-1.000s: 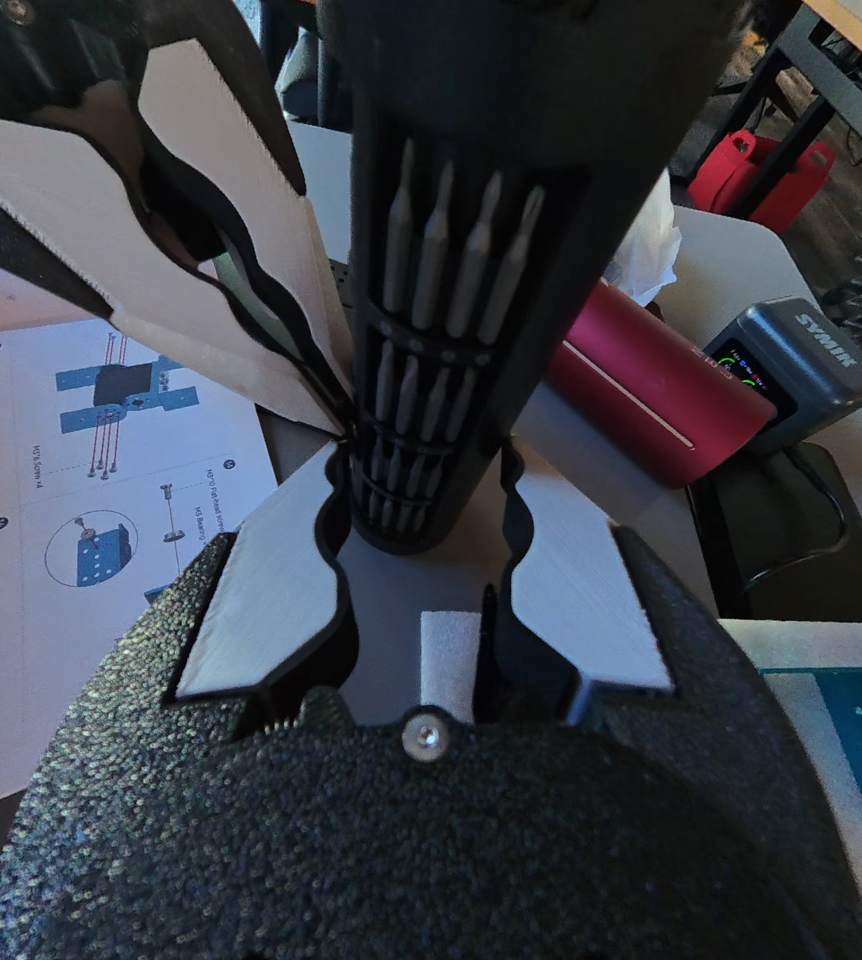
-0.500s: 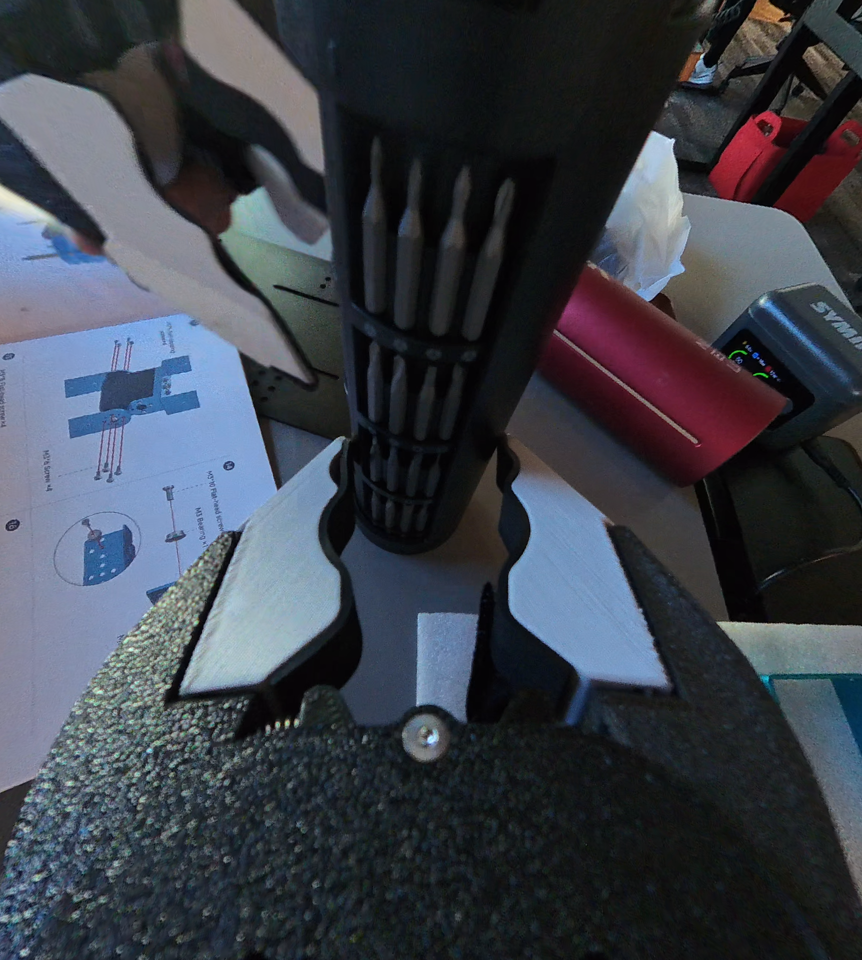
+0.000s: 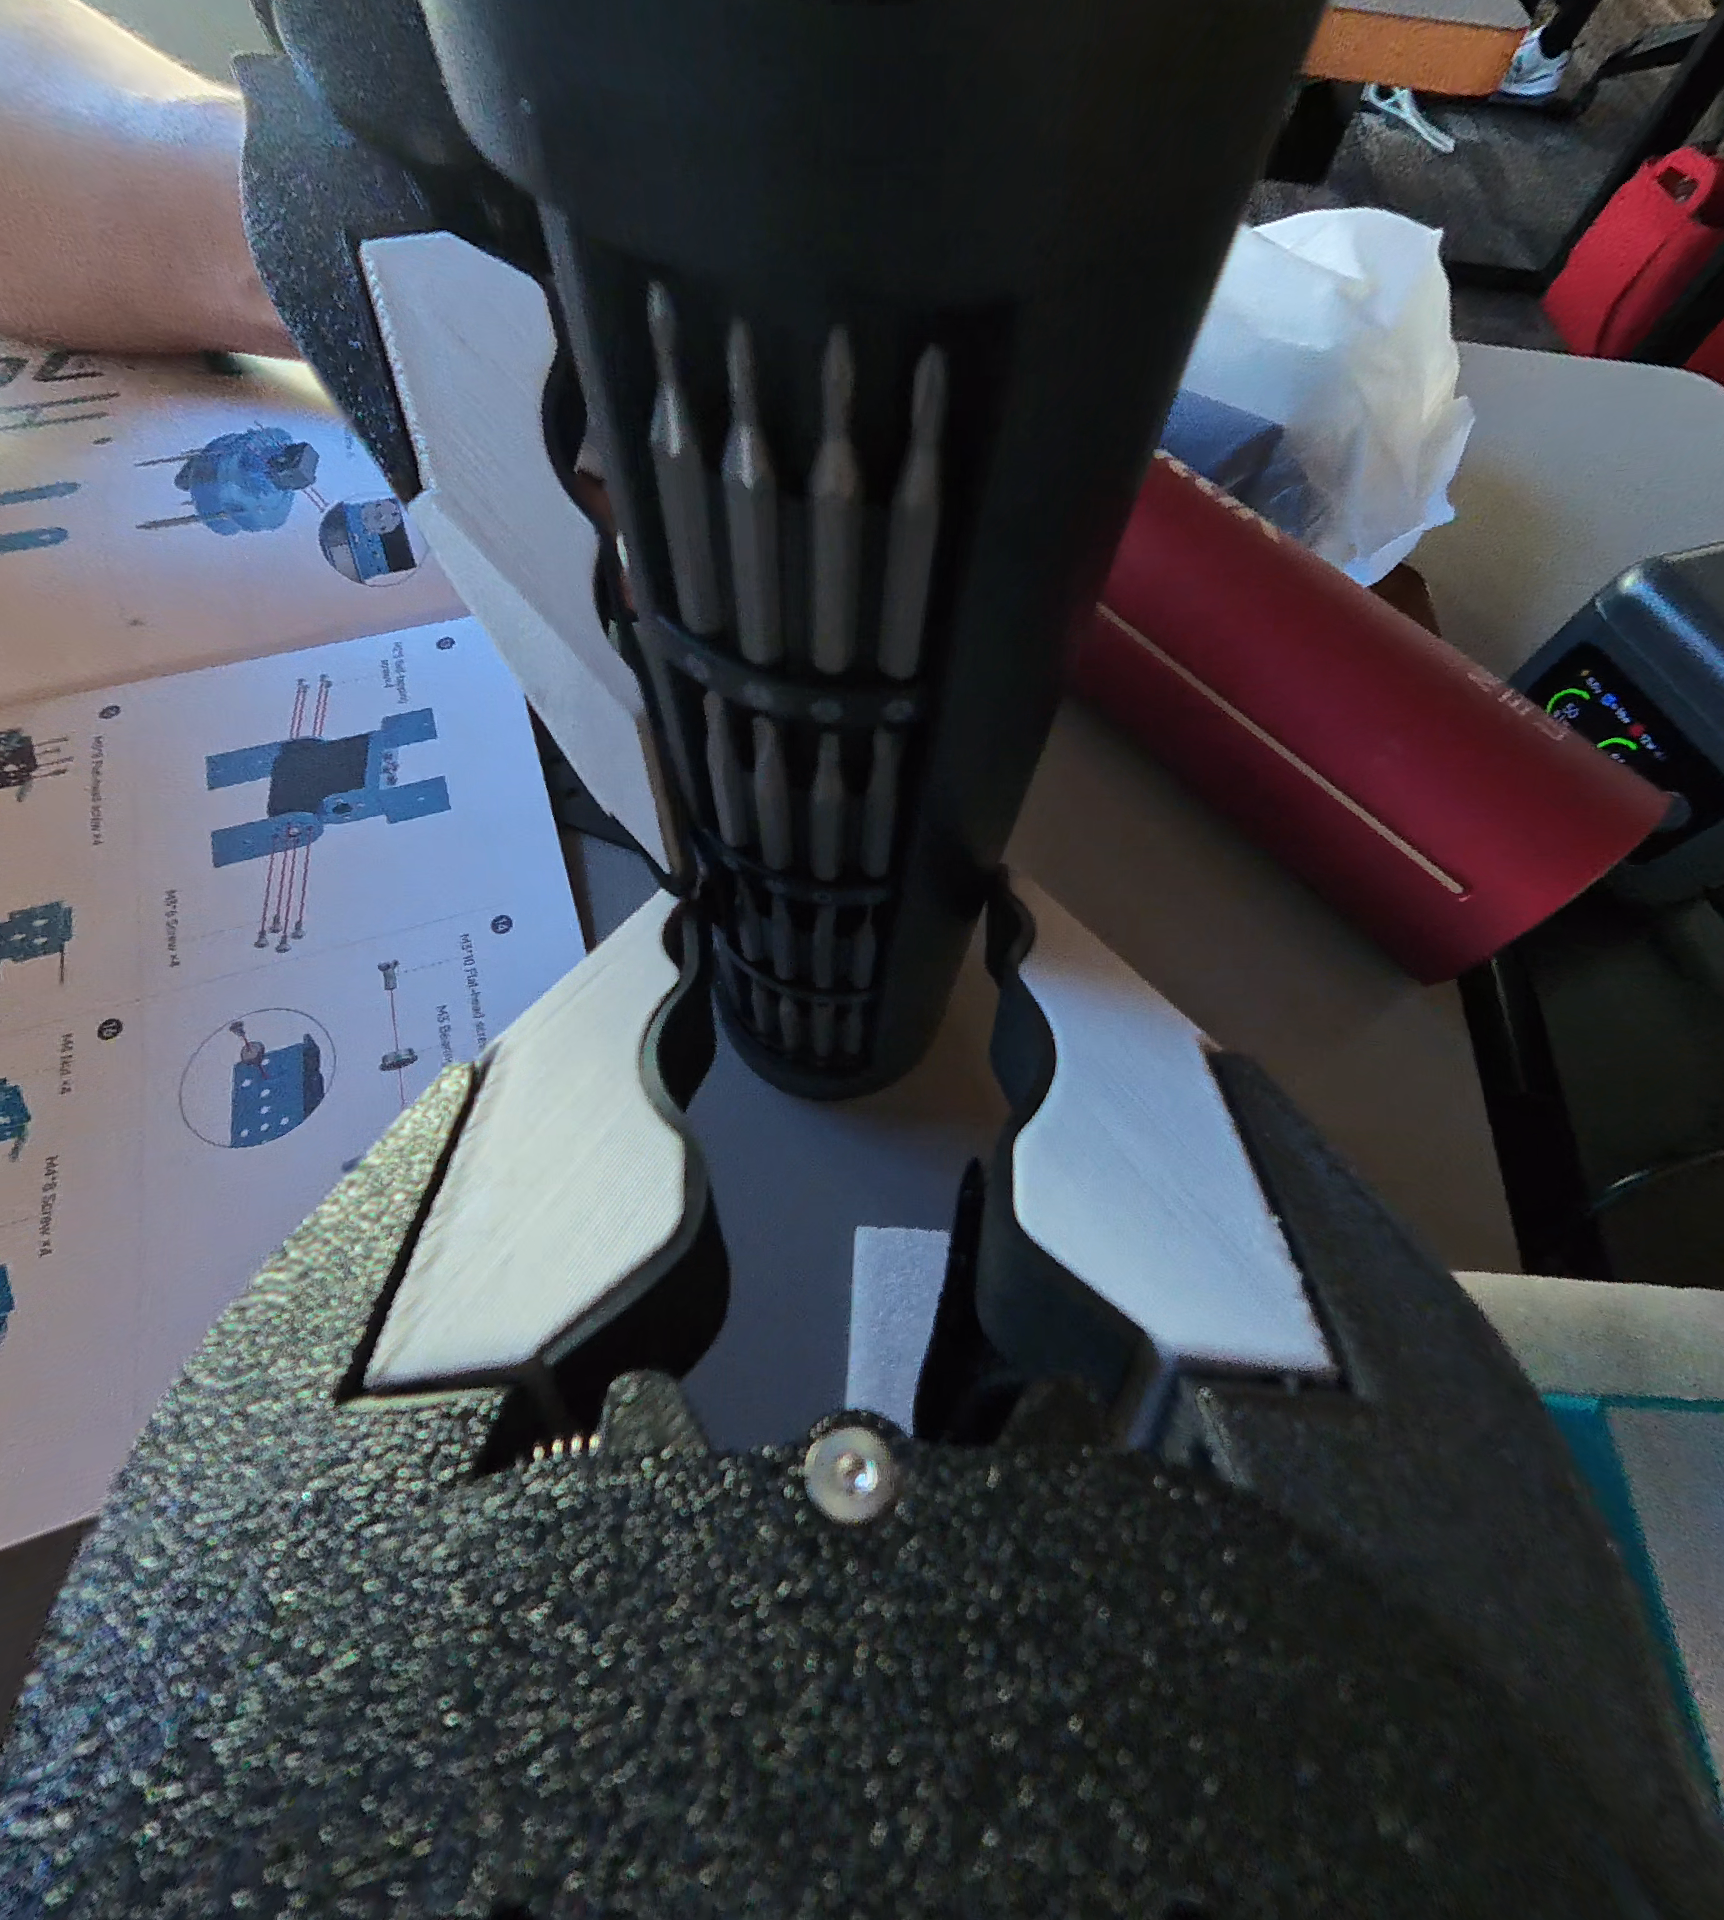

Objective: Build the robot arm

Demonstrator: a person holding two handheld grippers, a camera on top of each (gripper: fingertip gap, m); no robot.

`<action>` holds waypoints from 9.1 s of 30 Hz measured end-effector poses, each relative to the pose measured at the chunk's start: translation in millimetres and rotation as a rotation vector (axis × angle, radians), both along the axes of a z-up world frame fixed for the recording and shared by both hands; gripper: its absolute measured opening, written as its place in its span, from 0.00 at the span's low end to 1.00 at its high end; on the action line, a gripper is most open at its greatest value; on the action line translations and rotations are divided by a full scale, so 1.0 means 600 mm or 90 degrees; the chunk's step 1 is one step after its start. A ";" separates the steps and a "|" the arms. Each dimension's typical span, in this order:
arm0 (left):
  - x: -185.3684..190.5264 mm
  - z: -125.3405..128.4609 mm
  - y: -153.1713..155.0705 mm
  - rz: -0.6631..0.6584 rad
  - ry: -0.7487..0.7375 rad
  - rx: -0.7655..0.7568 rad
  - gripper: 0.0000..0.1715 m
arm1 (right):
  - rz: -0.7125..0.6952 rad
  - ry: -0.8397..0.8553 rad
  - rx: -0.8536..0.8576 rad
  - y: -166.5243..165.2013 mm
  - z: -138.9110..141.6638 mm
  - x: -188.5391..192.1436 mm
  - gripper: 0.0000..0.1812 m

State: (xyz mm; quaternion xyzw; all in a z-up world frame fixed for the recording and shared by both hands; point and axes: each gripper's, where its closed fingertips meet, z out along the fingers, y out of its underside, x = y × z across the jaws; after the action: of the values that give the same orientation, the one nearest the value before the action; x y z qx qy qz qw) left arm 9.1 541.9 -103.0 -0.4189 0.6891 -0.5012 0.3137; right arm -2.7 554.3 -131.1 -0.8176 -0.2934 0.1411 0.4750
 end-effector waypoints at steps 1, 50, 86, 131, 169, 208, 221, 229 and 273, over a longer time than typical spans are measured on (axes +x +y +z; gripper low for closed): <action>0.001 0.000 0.001 0.004 -0.004 0.001 0.32 | 0.002 0.002 0.000 0.001 0.000 0.001 0.28; -0.167 0.021 -0.222 0.203 0.124 0.036 0.25 | -0.411 0.086 -0.183 -0.749 -0.066 -0.030 0.17; -0.114 -0.005 -0.167 0.211 0.121 -0.060 0.25 | -0.684 0.047 -0.197 -0.730 -0.087 -0.011 0.00; -0.161 0.044 -0.085 0.329 0.056 0.000 0.24 | -0.608 0.112 0.003 -0.762 -0.004 0.029 0.00; 0.008 0.147 -0.005 -0.189 -0.032 -0.013 0.35 | -0.536 0.043 0.159 -0.116 0.106 -0.135 0.19; 0.014 0.144 -0.020 -0.131 -0.012 0.016 0.36 | -0.585 -0.038 0.280 -0.054 0.091 -0.042 0.17; -0.001 0.144 -0.027 -0.177 -0.008 0.019 0.36 | -0.637 -0.066 0.319 -0.087 0.114 -0.013 0.14; -0.006 0.144 -0.029 -0.194 -0.008 0.013 0.35 | -0.638 -0.052 0.176 -0.083 0.050 -0.002 0.15; -0.033 0.152 -0.031 -0.241 -0.006 0.034 0.34 | -0.563 -0.019 0.137 -0.039 0.033 -0.031 0.34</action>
State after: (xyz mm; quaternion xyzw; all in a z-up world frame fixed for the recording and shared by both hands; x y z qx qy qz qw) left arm -10.9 523.1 -11.7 -0.2713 0.7671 -0.5348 0.2279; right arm -21.5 530.8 -111.2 -0.8121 0.0640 -0.1182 0.5679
